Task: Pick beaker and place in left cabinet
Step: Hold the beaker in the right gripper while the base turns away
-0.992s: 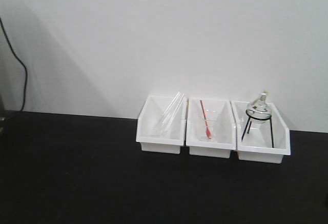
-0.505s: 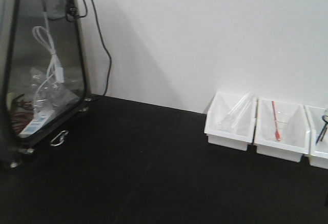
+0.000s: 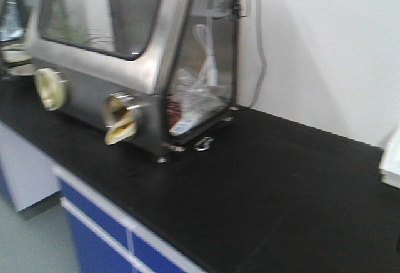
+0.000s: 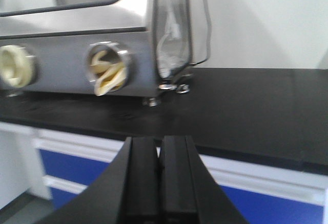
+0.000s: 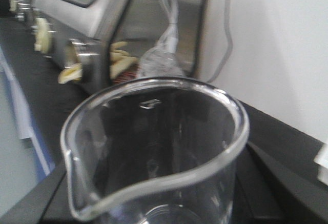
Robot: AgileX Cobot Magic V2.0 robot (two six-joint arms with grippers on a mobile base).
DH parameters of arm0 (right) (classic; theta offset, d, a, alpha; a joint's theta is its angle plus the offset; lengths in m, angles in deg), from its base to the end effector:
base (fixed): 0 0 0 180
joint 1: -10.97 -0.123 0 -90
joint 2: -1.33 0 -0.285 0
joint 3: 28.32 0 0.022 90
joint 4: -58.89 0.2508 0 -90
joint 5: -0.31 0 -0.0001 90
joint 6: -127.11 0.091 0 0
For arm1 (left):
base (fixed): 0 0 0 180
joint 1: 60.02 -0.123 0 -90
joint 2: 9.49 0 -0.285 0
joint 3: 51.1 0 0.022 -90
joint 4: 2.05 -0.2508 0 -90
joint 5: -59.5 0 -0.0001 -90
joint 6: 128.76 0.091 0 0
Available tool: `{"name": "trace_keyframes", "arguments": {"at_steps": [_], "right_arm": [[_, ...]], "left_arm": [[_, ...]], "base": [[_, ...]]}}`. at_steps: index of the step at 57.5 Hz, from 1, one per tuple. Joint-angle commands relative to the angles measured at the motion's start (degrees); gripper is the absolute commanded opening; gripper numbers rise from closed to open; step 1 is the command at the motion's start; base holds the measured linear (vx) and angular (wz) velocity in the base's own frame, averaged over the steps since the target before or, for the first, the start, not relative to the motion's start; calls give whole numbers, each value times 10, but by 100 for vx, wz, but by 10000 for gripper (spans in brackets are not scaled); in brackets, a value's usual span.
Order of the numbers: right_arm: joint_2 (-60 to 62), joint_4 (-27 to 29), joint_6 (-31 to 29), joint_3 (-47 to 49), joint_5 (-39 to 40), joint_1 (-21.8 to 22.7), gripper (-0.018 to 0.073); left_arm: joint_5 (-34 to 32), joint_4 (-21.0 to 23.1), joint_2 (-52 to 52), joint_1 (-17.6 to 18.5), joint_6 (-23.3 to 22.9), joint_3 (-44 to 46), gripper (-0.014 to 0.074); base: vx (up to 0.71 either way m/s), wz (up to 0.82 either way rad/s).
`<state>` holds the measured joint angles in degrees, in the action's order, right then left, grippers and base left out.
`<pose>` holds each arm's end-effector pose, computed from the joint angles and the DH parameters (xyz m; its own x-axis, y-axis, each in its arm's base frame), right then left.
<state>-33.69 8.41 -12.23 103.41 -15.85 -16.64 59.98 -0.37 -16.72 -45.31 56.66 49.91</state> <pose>0.0993 0.0298 0.3318 -0.0174 -0.1755 -0.9843 -0.2685 0.9491 -0.1645 0.0551 -0.0145 0.2025 0.0721 0.0485 -0.9962 0.2500 0.9661 0.0651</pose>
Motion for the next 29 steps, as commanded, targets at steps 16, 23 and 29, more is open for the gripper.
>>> {"name": "trace_keyframes", "arguments": {"at_steps": [16, 23, 29], "right_arm": [[-2, -16, -5, 18, 29, 1, -3], [-2, -16, -5, 18, 29, 1, -3], [-2, -16, -5, 18, 29, 1, -3]], "left_arm": [[-48, 4, 10, 2, -2, -9, 1], [-48, 4, 10, 2, -2, -9, 1], [-48, 4, 10, 2, -2, -9, 1]], "base": [[-14, 74], [-11, 76], [-9, 75]]}}
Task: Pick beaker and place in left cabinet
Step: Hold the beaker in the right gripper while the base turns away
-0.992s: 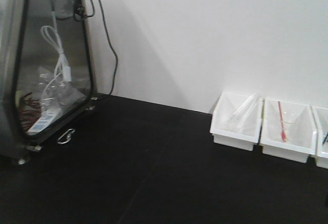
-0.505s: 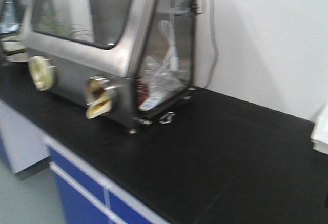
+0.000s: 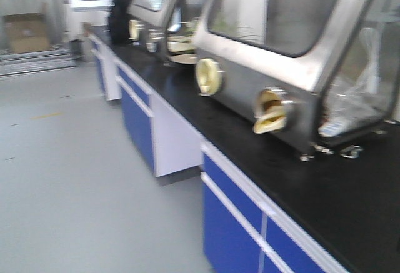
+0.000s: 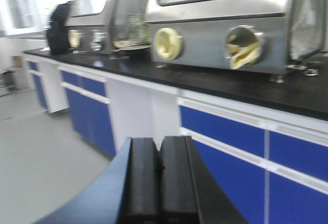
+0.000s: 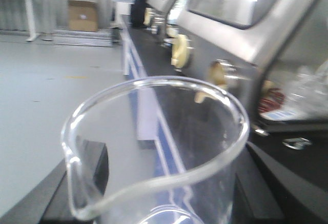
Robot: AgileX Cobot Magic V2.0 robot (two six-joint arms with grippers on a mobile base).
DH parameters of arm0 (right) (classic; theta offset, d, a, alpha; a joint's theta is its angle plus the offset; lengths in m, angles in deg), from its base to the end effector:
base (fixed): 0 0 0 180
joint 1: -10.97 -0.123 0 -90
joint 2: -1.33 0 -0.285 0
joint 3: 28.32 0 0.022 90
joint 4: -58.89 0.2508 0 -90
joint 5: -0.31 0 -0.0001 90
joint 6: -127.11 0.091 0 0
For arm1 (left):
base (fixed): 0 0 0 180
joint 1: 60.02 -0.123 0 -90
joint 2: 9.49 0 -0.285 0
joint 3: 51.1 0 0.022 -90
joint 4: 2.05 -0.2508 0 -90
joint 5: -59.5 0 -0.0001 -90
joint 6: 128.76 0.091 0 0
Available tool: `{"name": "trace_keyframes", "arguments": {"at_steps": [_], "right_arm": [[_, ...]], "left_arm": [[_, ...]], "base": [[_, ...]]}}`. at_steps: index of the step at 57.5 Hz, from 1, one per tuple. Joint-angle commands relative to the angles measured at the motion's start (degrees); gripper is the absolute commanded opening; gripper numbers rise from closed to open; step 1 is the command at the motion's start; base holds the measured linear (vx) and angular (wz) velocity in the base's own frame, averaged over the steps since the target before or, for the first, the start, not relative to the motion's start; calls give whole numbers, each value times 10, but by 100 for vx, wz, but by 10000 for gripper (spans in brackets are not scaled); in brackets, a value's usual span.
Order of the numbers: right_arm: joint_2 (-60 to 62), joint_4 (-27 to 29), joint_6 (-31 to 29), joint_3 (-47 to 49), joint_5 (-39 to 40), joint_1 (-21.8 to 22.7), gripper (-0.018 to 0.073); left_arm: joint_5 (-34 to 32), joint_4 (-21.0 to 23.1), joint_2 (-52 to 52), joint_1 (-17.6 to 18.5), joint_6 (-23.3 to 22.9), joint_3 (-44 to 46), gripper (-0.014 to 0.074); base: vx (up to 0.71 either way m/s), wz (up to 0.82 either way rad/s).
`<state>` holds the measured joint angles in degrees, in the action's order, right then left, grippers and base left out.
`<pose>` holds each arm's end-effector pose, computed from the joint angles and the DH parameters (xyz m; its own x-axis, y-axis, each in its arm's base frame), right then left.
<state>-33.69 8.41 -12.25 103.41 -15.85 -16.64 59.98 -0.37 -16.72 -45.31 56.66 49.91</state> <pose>0.0993 0.0298 0.3318 -0.0173 -0.1758 -0.9843 -0.2685 0.9491 -0.1648 0.0551 -0.0145 0.2025 0.0721 0.0485 -0.9962 0.2500 0.9661 0.0651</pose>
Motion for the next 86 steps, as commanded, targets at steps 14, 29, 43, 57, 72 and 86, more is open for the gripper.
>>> {"name": "trace_keyframes", "arguments": {"at_steps": [14, 29, 43, 57, 72, 86], "right_arm": [[-2, -16, -5, 18, 29, 1, -3], [-2, -16, -5, 18, 29, 1, -3], [-2, -16, -5, 18, 29, 1, -3], [-2, -16, -5, 18, 29, 1, -3], [-2, -16, -5, 18, 29, 1, -3], [-2, -16, -5, 18, 29, 1, -3]], "left_arm": [[-48, 4, 10, 2, -2, -9, 1], [-48, 4, 10, 2, -2, -9, 1], [-48, 4, 10, 2, -2, -9, 1], [-48, 4, 10, 2, -2, -9, 1], [-48, 4, 10, 2, -2, -9, 1], [-48, 4, 10, 2, -2, -9, 1]], "base": [[-1, 65], [11, 44], [22, 43], [30, 37], [40, 34], [50, 39]]}}
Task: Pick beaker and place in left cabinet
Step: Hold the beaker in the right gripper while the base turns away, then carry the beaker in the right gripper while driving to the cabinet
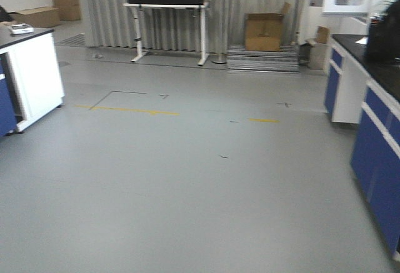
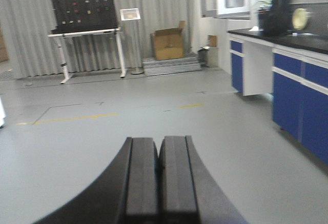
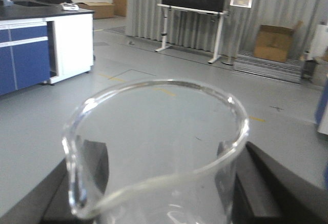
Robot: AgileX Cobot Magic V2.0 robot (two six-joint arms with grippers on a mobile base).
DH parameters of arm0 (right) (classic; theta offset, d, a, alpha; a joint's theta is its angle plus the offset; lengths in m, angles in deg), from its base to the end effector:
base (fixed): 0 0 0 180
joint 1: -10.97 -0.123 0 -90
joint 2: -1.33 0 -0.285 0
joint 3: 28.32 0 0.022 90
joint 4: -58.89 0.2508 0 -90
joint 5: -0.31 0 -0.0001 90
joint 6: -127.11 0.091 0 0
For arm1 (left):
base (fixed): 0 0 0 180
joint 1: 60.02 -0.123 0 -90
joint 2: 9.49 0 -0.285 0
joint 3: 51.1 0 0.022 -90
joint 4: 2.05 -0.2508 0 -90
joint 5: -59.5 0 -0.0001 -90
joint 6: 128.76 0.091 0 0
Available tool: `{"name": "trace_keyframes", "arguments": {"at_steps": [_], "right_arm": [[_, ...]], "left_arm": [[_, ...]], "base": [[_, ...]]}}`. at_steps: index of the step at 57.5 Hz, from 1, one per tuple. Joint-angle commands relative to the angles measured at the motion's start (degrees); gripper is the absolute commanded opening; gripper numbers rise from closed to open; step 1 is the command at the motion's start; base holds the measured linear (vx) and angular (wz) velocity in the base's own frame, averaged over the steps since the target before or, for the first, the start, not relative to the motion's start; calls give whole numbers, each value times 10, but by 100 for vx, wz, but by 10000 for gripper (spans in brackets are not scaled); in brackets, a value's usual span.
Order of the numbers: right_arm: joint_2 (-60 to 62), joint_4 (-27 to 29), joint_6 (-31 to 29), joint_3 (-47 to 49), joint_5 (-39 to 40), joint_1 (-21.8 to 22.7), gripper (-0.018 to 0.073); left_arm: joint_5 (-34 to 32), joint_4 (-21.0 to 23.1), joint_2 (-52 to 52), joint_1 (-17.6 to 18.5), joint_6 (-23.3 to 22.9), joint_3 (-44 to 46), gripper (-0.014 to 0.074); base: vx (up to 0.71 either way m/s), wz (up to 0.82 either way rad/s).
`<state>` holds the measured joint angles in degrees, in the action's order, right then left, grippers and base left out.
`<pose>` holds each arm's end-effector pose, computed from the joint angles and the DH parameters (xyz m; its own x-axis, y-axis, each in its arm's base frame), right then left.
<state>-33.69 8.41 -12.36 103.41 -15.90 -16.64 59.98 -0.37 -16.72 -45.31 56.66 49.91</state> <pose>0.0993 0.0297 0.3318 -0.0175 -0.1778 -0.9839 -0.2680 0.9489 -0.1667 0.0551 -0.0145 0.2025 0.0721 0.0485 -0.9962 0.2500 0.9661 0.0651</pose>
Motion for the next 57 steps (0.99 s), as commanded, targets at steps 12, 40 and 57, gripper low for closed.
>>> {"name": "trace_keyframes", "arguments": {"at_steps": [12, 40, 57], "right_arm": [[-2, -16, -4, 18, 29, 1, -3], [-2, -16, -4, 18, 29, 1, -3], [-2, -16, -4, 18, 29, 1, -3]], "left_arm": [[-48, 4, 10, 2, -2, -9, 1], [-48, 4, 10, 2, -2, -9, 1], [-48, 4, 10, 2, -2, -9, 1]], "base": [[57, 37], [61, 14], [64, -24]]}}
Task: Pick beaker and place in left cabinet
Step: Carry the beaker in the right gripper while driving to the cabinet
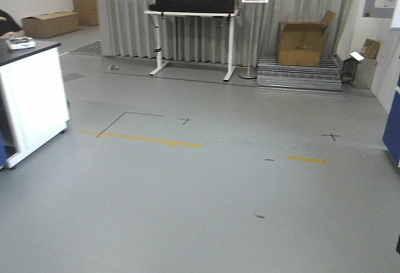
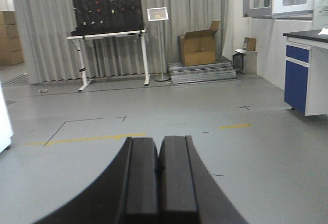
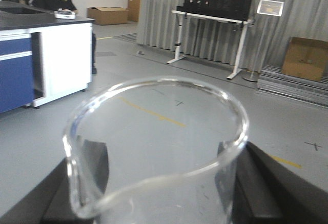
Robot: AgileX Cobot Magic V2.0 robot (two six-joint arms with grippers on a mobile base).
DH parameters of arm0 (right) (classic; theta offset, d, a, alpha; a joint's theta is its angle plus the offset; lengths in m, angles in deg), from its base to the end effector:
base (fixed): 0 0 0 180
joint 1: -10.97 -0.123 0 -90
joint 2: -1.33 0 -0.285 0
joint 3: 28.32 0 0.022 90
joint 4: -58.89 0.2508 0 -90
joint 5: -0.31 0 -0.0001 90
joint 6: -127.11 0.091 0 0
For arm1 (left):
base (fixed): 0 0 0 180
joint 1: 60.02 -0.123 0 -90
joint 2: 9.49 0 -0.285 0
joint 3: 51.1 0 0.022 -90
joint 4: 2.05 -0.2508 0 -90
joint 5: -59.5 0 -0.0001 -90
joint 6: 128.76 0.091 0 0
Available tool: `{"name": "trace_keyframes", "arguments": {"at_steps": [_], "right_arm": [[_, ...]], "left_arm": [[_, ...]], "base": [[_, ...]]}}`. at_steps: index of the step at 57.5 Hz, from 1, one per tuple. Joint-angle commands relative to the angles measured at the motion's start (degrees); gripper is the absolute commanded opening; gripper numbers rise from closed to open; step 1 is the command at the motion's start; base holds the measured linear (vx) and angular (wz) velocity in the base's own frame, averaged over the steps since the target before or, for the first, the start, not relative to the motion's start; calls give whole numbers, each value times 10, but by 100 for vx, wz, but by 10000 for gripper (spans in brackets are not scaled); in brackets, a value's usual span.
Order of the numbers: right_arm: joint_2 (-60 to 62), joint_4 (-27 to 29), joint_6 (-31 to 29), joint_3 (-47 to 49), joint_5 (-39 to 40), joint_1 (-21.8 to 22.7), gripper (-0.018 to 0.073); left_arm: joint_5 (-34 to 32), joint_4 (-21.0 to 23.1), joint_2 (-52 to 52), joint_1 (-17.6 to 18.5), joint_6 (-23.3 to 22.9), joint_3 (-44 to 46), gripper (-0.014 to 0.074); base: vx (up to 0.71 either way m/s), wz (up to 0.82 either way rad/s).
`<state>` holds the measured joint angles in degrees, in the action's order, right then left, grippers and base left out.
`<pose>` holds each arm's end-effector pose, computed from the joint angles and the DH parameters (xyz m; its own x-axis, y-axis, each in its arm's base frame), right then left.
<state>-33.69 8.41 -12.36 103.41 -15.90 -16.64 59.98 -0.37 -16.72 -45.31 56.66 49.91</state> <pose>0.0993 0.0297 0.3318 -0.0175 -0.1778 -0.9839 -0.2680 0.9489 -0.1667 0.0551 -0.0145 0.2025 0.0721 0.0485 -0.9962 0.2500 0.9661 0.0651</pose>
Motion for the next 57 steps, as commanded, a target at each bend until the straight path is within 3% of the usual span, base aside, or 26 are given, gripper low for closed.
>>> {"name": "trace_keyframes", "arguments": {"at_steps": [1, 57], "right_arm": [[-2, -16, -4, 18, 29, 1, -3], [-2, -16, -4, 18, 29, 1, -3]], "left_arm": [[-48, 4, 10, 2, -2, -9, 1], [-48, 4, 10, 2, -2, -9, 1]], "base": [[65, -30], [69, -18]]}}
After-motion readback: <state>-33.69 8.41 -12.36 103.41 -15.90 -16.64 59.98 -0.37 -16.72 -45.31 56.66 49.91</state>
